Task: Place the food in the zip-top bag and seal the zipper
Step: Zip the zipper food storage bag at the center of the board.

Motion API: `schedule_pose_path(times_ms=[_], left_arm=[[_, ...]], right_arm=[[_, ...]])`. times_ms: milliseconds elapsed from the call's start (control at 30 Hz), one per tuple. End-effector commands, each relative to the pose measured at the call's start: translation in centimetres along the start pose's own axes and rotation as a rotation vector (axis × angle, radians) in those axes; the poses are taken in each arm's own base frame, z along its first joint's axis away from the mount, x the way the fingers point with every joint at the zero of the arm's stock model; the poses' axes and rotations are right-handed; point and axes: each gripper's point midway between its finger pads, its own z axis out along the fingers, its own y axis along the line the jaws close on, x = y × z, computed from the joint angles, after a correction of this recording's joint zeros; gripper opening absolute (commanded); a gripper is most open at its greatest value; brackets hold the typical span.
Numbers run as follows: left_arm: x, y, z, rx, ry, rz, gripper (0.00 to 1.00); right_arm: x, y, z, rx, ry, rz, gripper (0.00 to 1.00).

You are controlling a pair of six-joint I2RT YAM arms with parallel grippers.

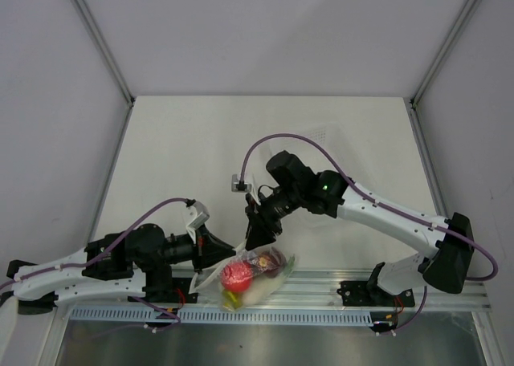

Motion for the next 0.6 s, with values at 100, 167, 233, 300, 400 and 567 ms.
schedule_pose_path(times_ms=[100, 167, 233, 300, 400, 567], left_arm=[[-2.0, -1.3, -0.4, 0.043, -0.050, 0.005, 0.01], [-2.0, -1.2, -0.4, 0.040, -0.048, 0.007, 0.01], [-2.0, -1.2, -0.4, 0.039, -0.045, 0.006, 0.01], [-2.1, -1.3, -0.4, 0.038, -0.046, 0.003, 0.01], [-2.1, -1.2, -0.6, 0.032, -0.047, -0.005, 0.01], [-1.9, -0.9, -0.8, 0.022, -0.046, -0.014, 0.01]], right_arm=[[-0.7, 0.5, 0.9, -0.018, 0.023, -0.032, 0.36], [-0.8, 0.7, 1.3, -0.024, 0.035, -0.037, 0.34], [-0.7, 0.7, 1.7, -0.023, 0.043, -0.039, 0.26], [-0.8, 0.9, 2.1, -0.025, 0.048, -0.043, 0.12], [-0.8, 0.5, 2.3, 0.002, 0.044, -0.034, 0.00], [-1.6, -0.9, 2.3, 0.101, -0.018, -0.030, 0.00]])
